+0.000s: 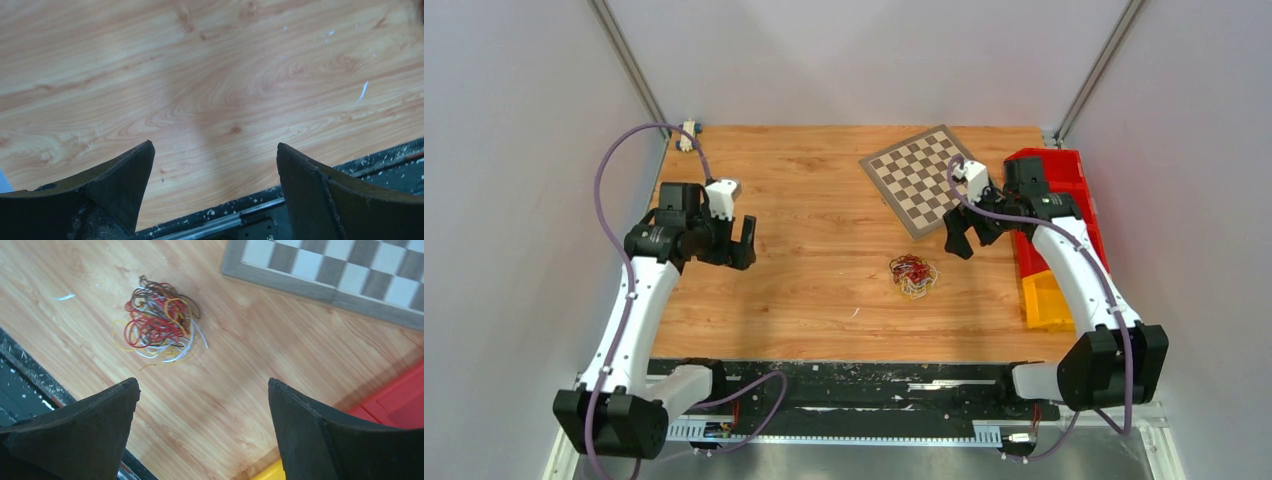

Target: Untangle the cables

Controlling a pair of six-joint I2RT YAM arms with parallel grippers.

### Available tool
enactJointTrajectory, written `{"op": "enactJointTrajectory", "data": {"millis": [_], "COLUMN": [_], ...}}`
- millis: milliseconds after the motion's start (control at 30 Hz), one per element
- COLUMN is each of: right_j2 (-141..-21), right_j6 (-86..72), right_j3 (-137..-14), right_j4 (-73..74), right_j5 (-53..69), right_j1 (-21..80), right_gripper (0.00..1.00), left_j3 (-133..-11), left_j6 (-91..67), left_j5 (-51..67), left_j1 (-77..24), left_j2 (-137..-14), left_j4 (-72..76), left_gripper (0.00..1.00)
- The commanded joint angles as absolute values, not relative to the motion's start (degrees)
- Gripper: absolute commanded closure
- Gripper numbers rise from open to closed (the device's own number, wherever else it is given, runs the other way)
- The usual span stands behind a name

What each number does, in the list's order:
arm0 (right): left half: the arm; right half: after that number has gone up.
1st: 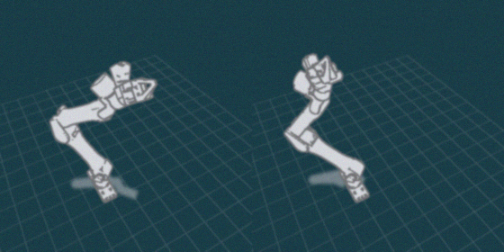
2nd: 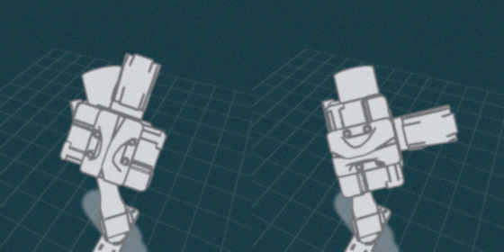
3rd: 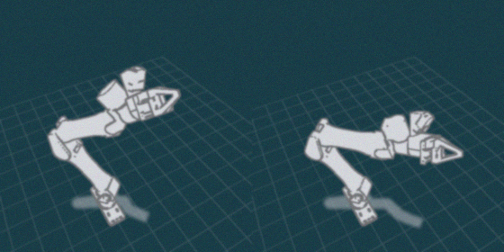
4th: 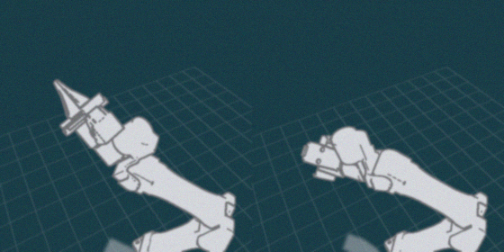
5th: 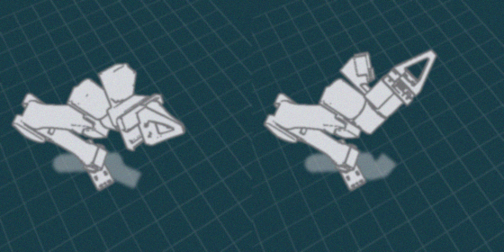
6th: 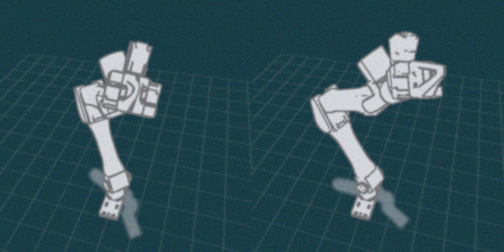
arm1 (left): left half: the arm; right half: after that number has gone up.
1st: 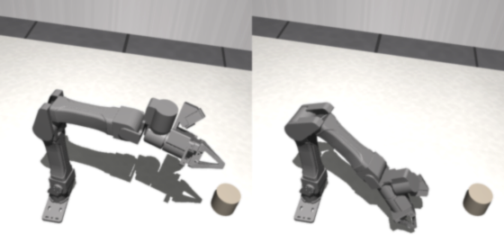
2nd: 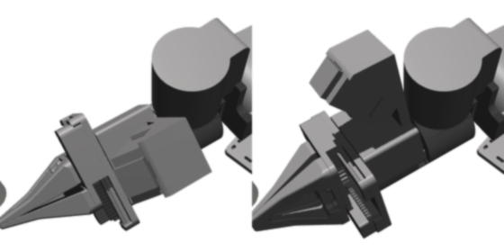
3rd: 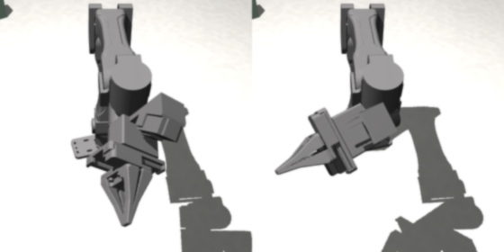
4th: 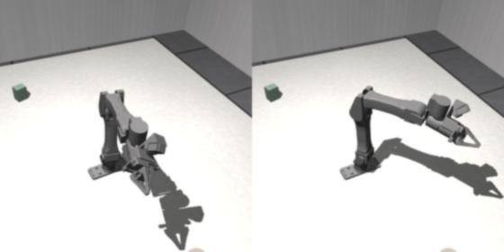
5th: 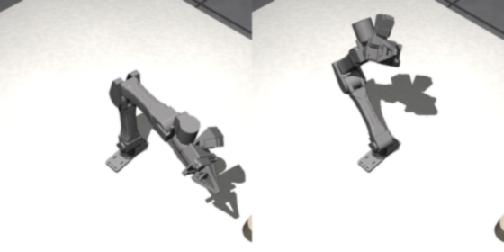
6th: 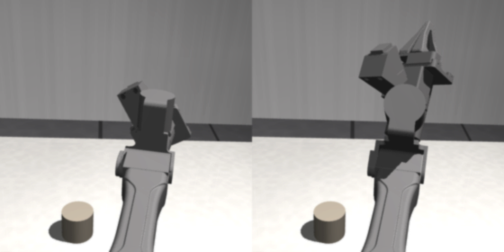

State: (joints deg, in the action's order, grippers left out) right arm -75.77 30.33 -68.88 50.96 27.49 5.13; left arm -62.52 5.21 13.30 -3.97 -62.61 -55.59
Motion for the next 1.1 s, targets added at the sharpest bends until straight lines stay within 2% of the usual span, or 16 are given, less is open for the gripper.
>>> {"op": "enactJointTrajectory", "data": {"millis": [0, 200, 333, 400, 467, 533, 567, 633, 667, 833, 967, 1067], "right_j2": [-77.6, -85.1, -93.4, -97.5, -101.4, -103.6, -103.9, -103.5, -103.1, -103.1, -105.1, -105.4], "right_j6": [36.4, 41.0, 42.5, 42.9, 41.9, 40.8, 40.7, 39.4, 38.6, 29.2, 24.2, 24.4], "right_j3": [-68.2, -67.3, -67.6, -68.0, -69.0, -70.9, -71.8, -75.0, -77.4, -91.1, -97.2, -97.7], "right_j4": [53.2, 51.2, 47.4, 45.6, 43.7, 43.4, 43.4, 43.6, 44.0, 45.0, 45.1, 45.4], "right_j5": [27.0, 24.4, 22.8, 21.9, 19.8, 21.0, 22.4, 26.2, 29.2, 48.3, 56.8, 60.2], "right_j1": [11.0, 19.5, 23.5, 24.9, 26.6, 28.0, 28.6, 29.9, 30.5, 32.1, 32.6, 33.1], "right_gripper": [0.00, 0.00, 0.00, 0.03, 0.18, 0.53, 0.67, 0.93, 0.99, 1.00, 1.00, 0.98], "left_j3": [-64.7, -59.8, -59.8, -60.0, -59.6, -59.2, -59.1, -58.5, -58.3, -53.7, -49.9, -50.0], "left_j6": [1.0, -2.2, -0.9, -0.6, -0.8, -0.7, -0.6, -0.6, -0.2, 3.2, 1.1, -4.1], "left_j5": [11.7, 12.4, 15.1, 15.0, 16.0, 19.1, 21.6, 24.9, 25.9, 38.0, 49.7, 52.2], "left_j1": [-4.1, -4.1, -4.1, -4.0, -3.9, -3.8, -3.7, -3.6, -3.5, -3.4, -4.0, -6.4], "left_j2": [-56.1, -49.3, -49.6, -50.2, -50.0, -49.7, -49.7, -49.9, -49.9, -50.1, -52.4, -54.6], "left_j4": [-48.1, -40.3, -42.9, -44.6, -45.2, -46.2, -46.9, -47.6, -47.7, -43.6, -31.7, -23.1], "left_gripper": [0.00, 0.00, 0.00, 0.00, 0.00, 0.00, 0.00, 0.00, 0.00, 0.00, 0.00, 0.00]}}
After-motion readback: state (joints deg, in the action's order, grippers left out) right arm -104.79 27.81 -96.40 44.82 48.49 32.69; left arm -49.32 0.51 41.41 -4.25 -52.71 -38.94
